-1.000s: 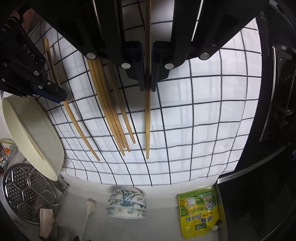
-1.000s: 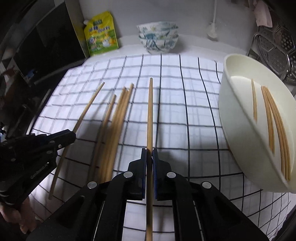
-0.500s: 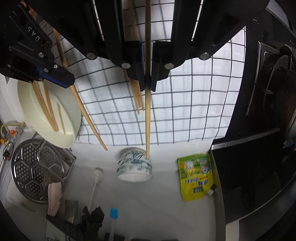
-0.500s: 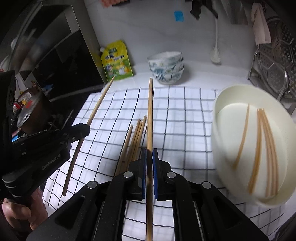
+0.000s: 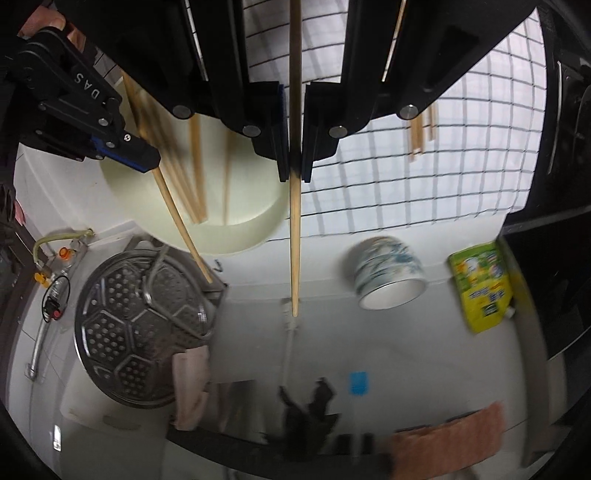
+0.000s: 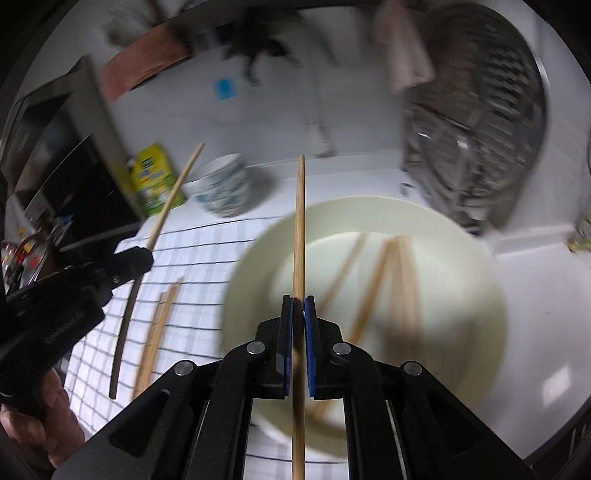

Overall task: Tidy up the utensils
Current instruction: 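Carry the chopstick into the cream basin and open the right tool, then move the right tool back over the remaining chopsticks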

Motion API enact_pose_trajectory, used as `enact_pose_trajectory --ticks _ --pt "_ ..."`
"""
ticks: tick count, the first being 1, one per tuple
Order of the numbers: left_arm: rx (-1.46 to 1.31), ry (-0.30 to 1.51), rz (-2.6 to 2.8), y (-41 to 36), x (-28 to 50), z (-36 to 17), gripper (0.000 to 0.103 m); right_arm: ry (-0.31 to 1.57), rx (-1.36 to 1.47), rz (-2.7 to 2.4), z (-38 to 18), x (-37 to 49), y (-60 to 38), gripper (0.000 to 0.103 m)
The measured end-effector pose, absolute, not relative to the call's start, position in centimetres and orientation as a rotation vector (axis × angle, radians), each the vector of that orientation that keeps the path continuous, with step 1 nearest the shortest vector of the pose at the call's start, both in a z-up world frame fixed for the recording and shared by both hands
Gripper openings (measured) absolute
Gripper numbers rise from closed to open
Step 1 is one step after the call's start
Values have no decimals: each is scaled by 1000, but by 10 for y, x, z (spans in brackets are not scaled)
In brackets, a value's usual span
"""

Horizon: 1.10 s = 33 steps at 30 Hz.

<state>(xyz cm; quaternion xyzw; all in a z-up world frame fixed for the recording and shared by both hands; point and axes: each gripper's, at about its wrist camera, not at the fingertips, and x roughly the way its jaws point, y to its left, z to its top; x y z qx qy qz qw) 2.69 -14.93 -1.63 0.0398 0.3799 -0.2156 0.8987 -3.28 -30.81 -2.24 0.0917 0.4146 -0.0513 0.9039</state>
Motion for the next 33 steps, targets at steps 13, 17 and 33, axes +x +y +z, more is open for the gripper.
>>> enact_pose_trajectory --ticks 13,17,33 --pt "193 875 -487 -253 46 -69 7 910 282 -140 -61 -22 -394 6" --pt "214 896 -475 -260 54 -79 7 934 308 -141 -74 -17 -400 6" --pt "171 850 -399 -240 57 -62 60 905 339 -154 -68 -26 -405 32"
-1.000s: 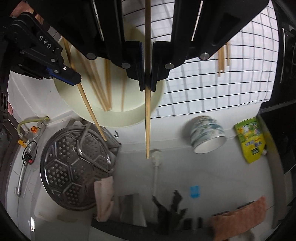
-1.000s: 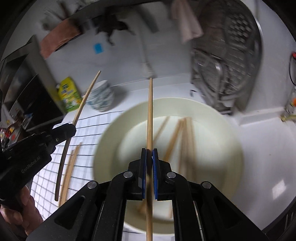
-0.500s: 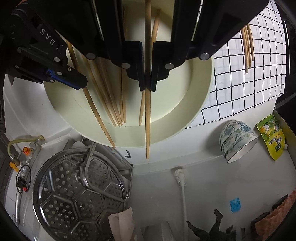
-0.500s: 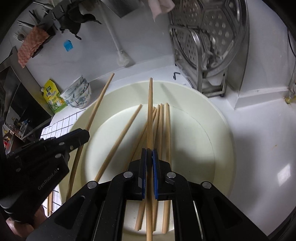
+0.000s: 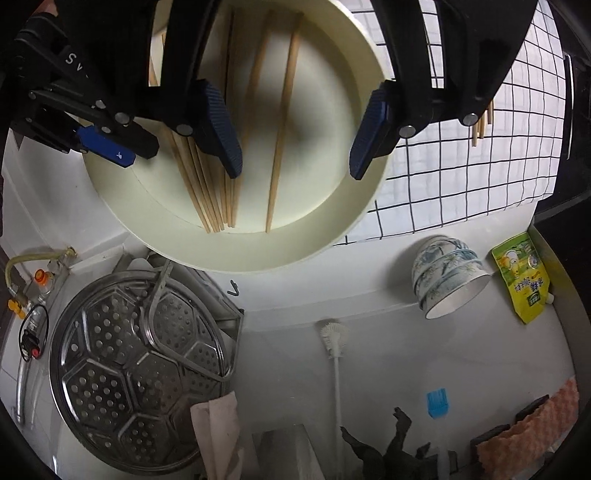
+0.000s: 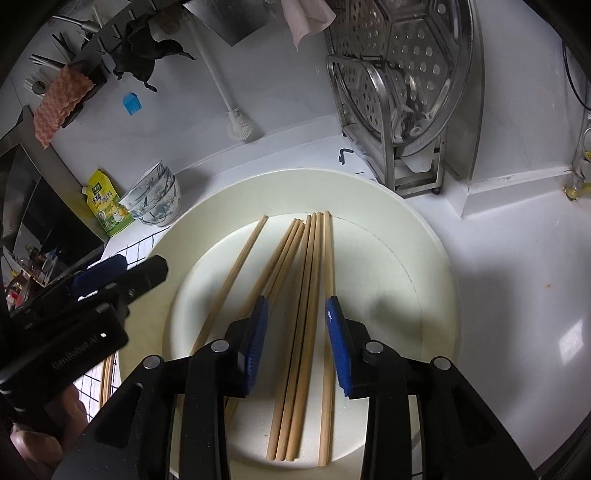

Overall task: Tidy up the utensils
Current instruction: 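Move the right tool back over the remaining chopsticks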

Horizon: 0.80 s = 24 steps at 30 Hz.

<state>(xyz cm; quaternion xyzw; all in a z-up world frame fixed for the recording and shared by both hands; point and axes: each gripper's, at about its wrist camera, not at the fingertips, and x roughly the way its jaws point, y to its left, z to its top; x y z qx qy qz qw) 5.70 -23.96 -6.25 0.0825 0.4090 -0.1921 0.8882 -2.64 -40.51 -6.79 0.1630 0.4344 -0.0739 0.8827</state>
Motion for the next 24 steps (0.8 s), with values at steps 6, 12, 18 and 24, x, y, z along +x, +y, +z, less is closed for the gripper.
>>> enact_pose_trajectory --ticks 6,12,18,24 --pt "157 838 -392 -225 51 -53 61 897 325 -162 -59 -32 -396 37" --pt "146 828 -391 -205 42 -45 64 886 311 -166 -49 -40 -379 39" --pt "135 830 -380 -179 36 -38 68 886 288 -161 -41 -46 -353 45" --pt "120 809 -351 -145 36 -27 72 885 264 -134 -36 -46 -323 52"
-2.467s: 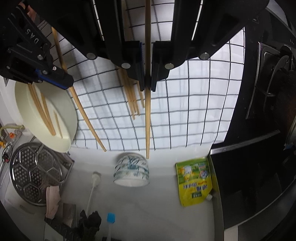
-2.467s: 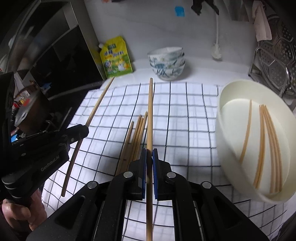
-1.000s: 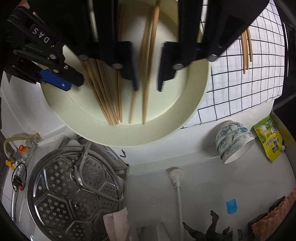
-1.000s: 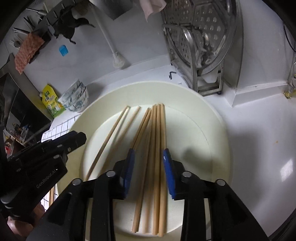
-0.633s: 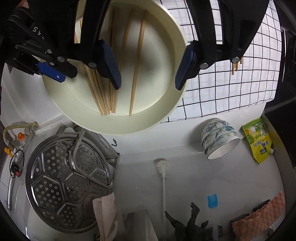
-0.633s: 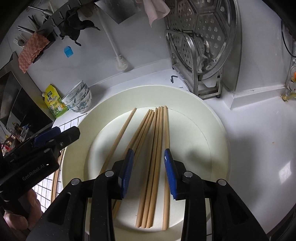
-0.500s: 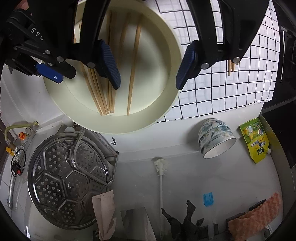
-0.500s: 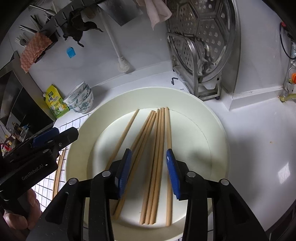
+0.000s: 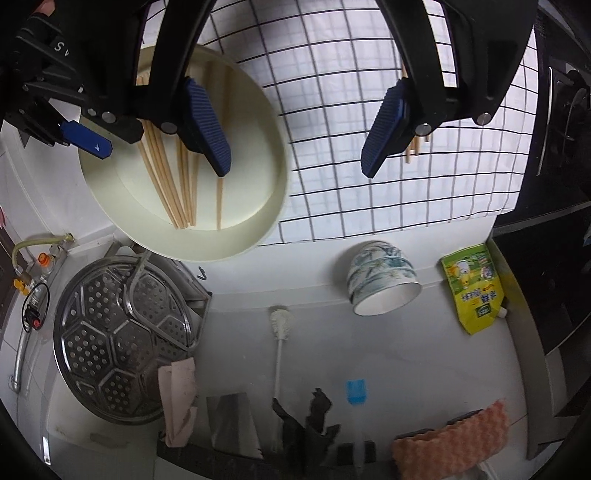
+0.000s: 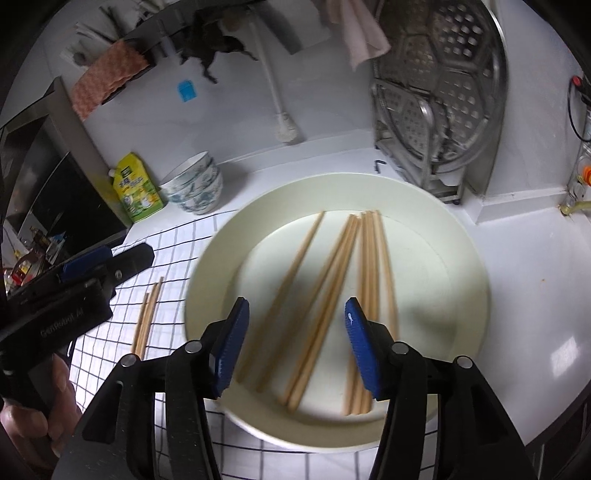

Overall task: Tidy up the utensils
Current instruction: 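Move the right tool back over the remaining chopsticks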

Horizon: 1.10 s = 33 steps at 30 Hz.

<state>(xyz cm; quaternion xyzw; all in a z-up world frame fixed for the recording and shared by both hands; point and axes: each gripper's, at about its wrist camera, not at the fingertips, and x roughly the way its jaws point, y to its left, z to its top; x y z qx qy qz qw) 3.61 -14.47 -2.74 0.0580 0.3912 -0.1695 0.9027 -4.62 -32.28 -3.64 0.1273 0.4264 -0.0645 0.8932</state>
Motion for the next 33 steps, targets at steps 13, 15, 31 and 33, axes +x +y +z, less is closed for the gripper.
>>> enact_pose_trajectory --ticks 13,15,31,33 --pt "79 800 -277 -67 48 -22 77 895 226 -68 -36 -28 -253 57" --pt "71 801 -264 -53 50 -23 79 901 214 -57 -37 -24 -239 57" --pt "85 872 -176 53 56 -61 87 964 153 19 -62 -2 -146 60" --pt "85 889 -174 62 58 -69 87 983 149 21 -72 1 -136 60"
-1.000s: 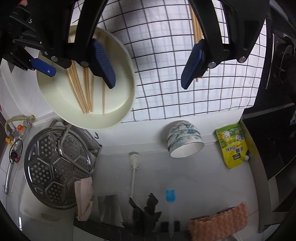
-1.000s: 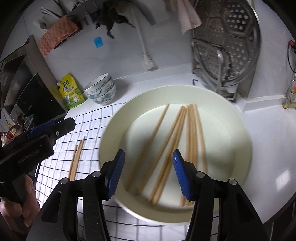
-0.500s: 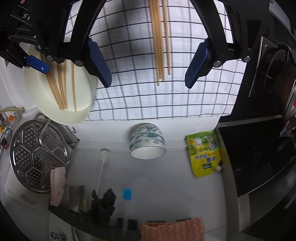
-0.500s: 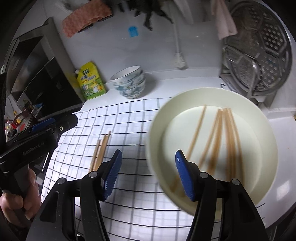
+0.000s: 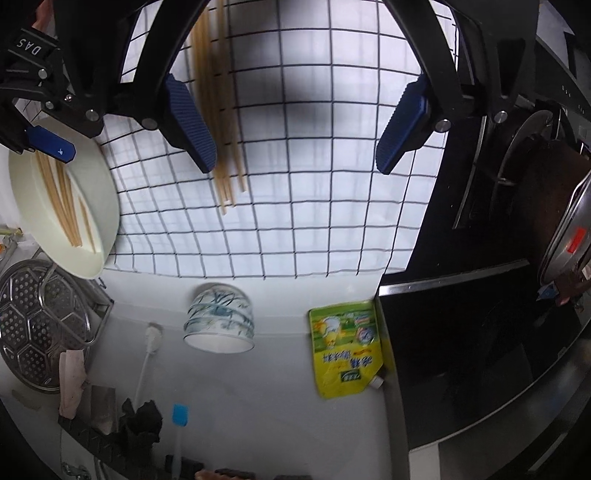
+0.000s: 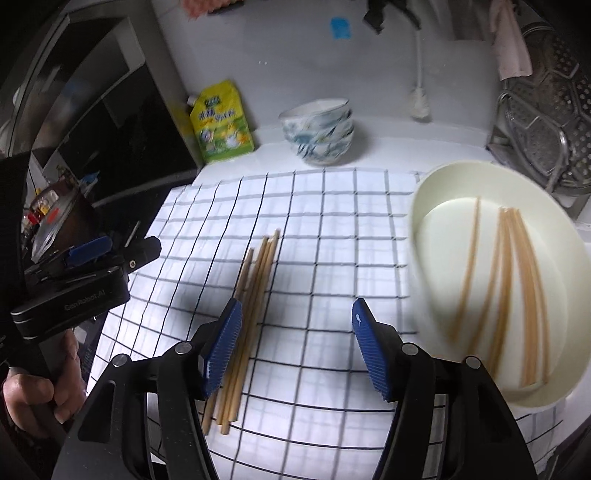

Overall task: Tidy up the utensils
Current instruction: 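Move the right tool back over the remaining chopsticks, then lower the open right tool and grasp one wooden chopstick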

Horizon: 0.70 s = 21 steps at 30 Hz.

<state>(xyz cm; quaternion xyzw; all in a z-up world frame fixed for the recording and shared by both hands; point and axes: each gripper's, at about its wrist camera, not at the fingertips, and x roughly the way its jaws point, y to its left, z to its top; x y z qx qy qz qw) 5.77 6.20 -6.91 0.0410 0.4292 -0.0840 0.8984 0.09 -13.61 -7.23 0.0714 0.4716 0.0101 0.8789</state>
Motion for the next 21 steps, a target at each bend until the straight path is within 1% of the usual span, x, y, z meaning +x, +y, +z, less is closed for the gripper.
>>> enact_pose_trajectory --ticks 12,21 --pt "106 938 -209 86 58 -105 87 1097 106 -12 -136 14 -102 60" --pt "105 979 -242 85 63 -122 87 1146 79 -58 -157 17 -96 60"
